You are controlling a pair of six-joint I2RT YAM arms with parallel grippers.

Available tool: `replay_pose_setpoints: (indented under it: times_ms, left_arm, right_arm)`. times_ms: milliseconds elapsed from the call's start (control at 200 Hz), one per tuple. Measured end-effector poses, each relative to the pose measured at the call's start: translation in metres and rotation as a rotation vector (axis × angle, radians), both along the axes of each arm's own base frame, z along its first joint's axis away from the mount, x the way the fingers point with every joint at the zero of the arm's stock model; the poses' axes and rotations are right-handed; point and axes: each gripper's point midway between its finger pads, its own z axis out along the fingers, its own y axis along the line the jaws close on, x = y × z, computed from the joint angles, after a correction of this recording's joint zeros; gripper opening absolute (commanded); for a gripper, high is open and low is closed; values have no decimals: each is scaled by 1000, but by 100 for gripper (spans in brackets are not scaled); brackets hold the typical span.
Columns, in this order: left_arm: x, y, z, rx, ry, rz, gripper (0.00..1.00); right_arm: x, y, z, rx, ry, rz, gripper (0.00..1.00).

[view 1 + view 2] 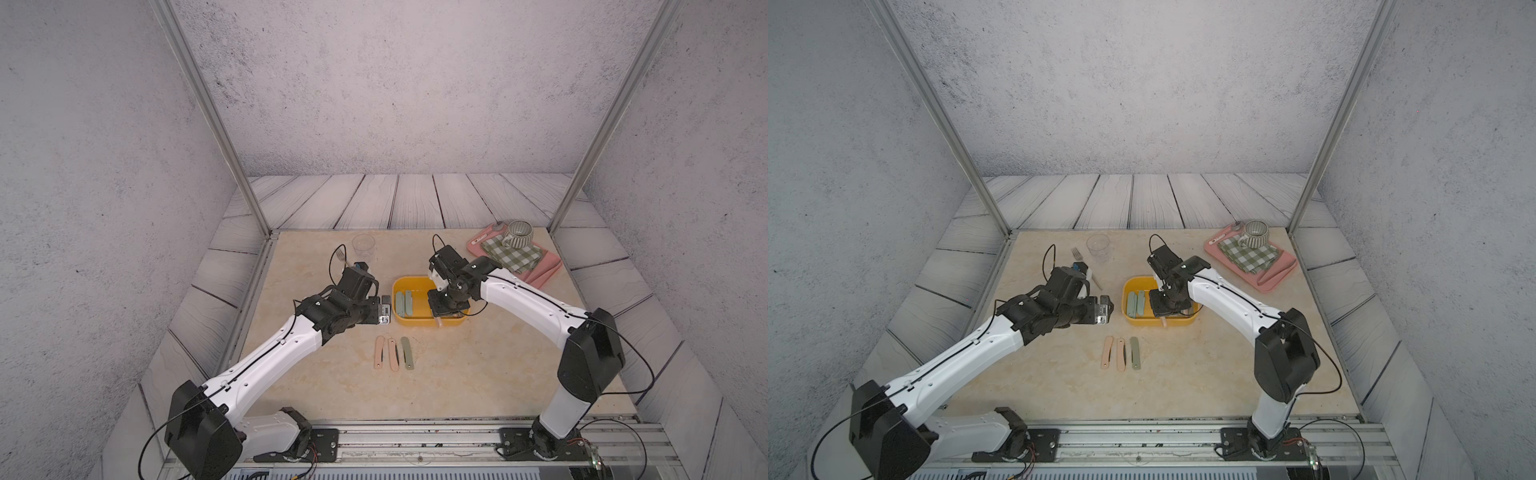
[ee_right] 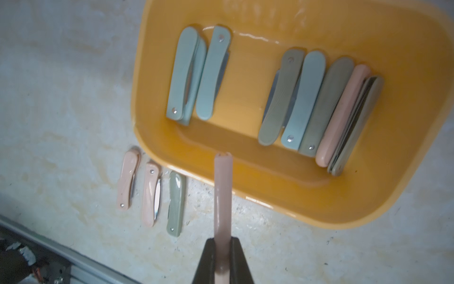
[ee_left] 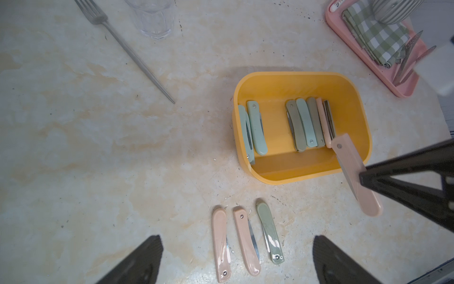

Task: Take the fruit knife out of the storage box
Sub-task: Place the fruit knife at the center of the board.

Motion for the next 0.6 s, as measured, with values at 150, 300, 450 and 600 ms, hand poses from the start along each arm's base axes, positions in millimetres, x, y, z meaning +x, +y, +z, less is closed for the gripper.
replay_pose_setpoints:
  times_ms: [150,300,450,600]
  left_arm:
    - [2,1,-6,9,15,6,99]
    - [4,2,-7,9,20,12,99]
    - [4,1,-6,3,20,8,99]
    - [3,1,-6,1,24,5,99]
  right_arm:
    - [-33,6,-15,32,45,43,0]
    - [-55,11,-42,35,97,66,0]
    - [-61,19,-57,62,107,67,0]
    - [-59,27,-74,92,120,44,0]
